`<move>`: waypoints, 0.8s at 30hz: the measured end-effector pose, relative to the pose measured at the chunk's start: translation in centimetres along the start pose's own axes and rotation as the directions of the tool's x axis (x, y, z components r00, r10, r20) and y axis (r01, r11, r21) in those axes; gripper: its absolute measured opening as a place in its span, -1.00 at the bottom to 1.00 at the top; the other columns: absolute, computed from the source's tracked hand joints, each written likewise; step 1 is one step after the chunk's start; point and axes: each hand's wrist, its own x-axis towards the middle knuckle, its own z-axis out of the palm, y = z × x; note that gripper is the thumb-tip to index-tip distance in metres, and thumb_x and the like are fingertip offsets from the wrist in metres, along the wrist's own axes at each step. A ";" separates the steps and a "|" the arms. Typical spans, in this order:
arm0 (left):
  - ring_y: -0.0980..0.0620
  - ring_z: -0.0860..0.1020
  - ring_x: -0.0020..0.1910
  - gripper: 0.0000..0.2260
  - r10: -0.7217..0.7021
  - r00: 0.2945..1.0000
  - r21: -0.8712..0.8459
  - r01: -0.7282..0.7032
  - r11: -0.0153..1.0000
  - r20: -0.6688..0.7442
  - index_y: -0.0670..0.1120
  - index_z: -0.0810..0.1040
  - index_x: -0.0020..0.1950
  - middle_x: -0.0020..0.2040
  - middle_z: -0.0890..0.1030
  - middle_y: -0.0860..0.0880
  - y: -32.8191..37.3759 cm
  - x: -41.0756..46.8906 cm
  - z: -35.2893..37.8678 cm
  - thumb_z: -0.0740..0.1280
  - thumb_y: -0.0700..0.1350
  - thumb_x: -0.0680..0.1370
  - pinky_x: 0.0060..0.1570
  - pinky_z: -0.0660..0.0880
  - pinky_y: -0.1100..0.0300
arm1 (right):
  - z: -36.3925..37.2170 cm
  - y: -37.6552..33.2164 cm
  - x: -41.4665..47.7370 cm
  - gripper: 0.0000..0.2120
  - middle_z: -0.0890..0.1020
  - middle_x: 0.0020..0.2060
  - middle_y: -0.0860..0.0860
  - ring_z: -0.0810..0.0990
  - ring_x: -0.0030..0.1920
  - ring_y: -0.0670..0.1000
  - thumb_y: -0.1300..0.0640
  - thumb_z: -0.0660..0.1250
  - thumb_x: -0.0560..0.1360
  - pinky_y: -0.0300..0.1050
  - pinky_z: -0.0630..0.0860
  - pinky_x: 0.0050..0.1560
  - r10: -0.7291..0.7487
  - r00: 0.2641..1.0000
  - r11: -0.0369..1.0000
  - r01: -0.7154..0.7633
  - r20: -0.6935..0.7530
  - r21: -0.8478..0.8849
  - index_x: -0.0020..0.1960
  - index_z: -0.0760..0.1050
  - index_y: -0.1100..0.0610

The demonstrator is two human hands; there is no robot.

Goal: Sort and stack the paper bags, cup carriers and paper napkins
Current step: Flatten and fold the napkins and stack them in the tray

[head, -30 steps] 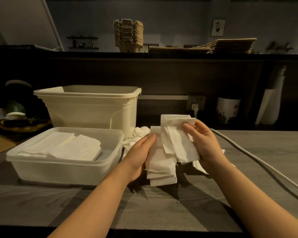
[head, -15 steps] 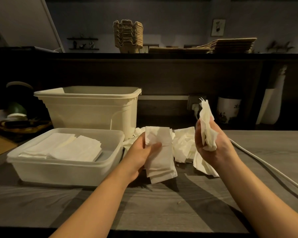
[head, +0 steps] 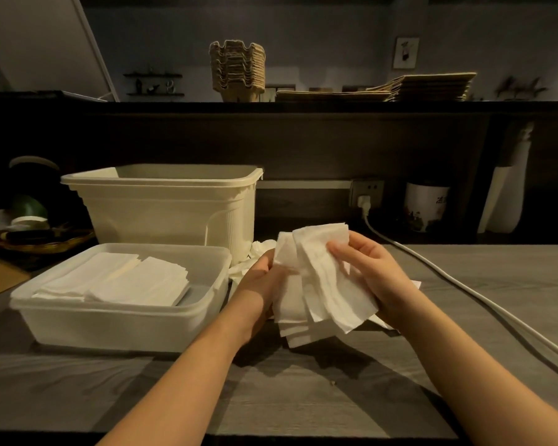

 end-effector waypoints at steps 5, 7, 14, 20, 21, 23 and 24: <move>0.00 0.53 0.01 -0.86 0.035 0.998 -0.069 -0.038 0.997 -0.043 0.19 0.50 0.09 0.03 0.57 0.02 0.0 -0.1 -0.1 0.18 -0.01 0.62 -0.06 0.51 0.06 | -0.7 0.4 0.5 -0.88 0.67 -0.19 -0.06 0.65 -0.19 -0.03 0.10 0.28 0.47 -0.12 0.61 -0.20 -0.035 0.993 0.999 0.039 -0.111 0.025 -0.02 0.56 0.02; 0.04 0.51 -0.02 -0.84 0.048 0.998 -0.056 -0.050 0.997 -0.041 0.17 0.49 0.10 0.00 0.55 0.05 -0.1 0.1 -0.1 0.16 -0.04 0.63 -0.09 0.49 0.13 | -0.8 0.7 0.7 -0.90 0.65 -0.15 -0.05 0.64 -0.13 0.01 0.11 0.27 0.50 -0.07 0.59 -0.12 -0.058 0.990 0.997 0.051 -0.130 -0.056 -0.03 0.55 0.00; 0.00 0.55 0.02 -0.90 0.110 0.994 0.094 -0.111 0.989 0.011 0.18 0.47 0.06 0.08 0.57 0.01 0.0 -0.6 -0.1 0.22 0.05 0.57 -0.11 0.53 0.11 | 0.0 1.6 0.5 -0.92 0.58 -0.10 -0.03 0.59 -0.16 -0.22 0.16 0.26 0.54 -0.30 0.57 -0.15 -0.148 0.987 0.896 0.163 0.068 -0.413 0.00 0.51 0.08; -0.03 0.53 0.08 -0.94 0.122 0.992 0.108 -0.125 0.986 0.028 0.21 0.45 0.02 0.09 0.56 0.03 0.0 -0.5 -0.4 0.24 0.07 0.55 0.13 0.51 -0.03 | -0.2 2.0 0.8 -0.81 0.50 0.00 -0.32 0.50 0.01 -0.29 0.02 0.25 0.39 -0.34 0.53 -0.08 -0.140 0.972 0.893 0.207 0.190 -0.399 -0.02 0.54 -0.10; -0.02 0.53 0.08 -0.94 0.123 0.992 0.122 -0.127 0.984 0.038 0.20 0.45 0.01 0.09 0.56 0.03 -0.1 -0.3 -0.4 0.24 0.04 0.57 0.13 0.51 -0.01 | -0.2 2.1 0.9 -0.84 0.48 0.03 -0.32 0.48 0.05 -0.29 0.02 0.26 0.39 -0.32 0.53 -0.05 -0.148 0.969 0.884 0.220 0.200 -0.412 -0.05 0.55 -0.09; -0.01 0.52 0.09 -0.91 0.127 0.991 0.151 -0.133 0.980 0.050 0.19 0.46 0.04 0.10 0.56 0.02 -0.4 -0.2 -0.4 0.24 -0.01 0.58 0.14 0.50 0.00 | -0.1 2.5 1.1 -0.93 0.43 0.09 -0.30 0.44 0.12 -0.23 0.04 0.33 0.45 -0.28 0.53 0.01 -0.161 0.965 0.848 0.242 0.206 -0.472 -0.08 0.55 -0.10; -0.01 0.51 0.09 -0.88 0.131 0.990 0.168 -0.138 0.976 0.053 0.16 0.46 0.10 0.12 0.55 0.02 -0.5 -0.1 -0.4 0.25 -0.02 0.58 0.11 0.51 0.03 | 0.1 2.6 1.1 -0.92 0.39 0.10 -0.31 0.42 0.13 -0.21 0.07 0.34 0.49 -0.28 0.52 0.01 -0.166 0.965 0.816 0.251 0.204 -0.521 -0.09 0.53 -0.12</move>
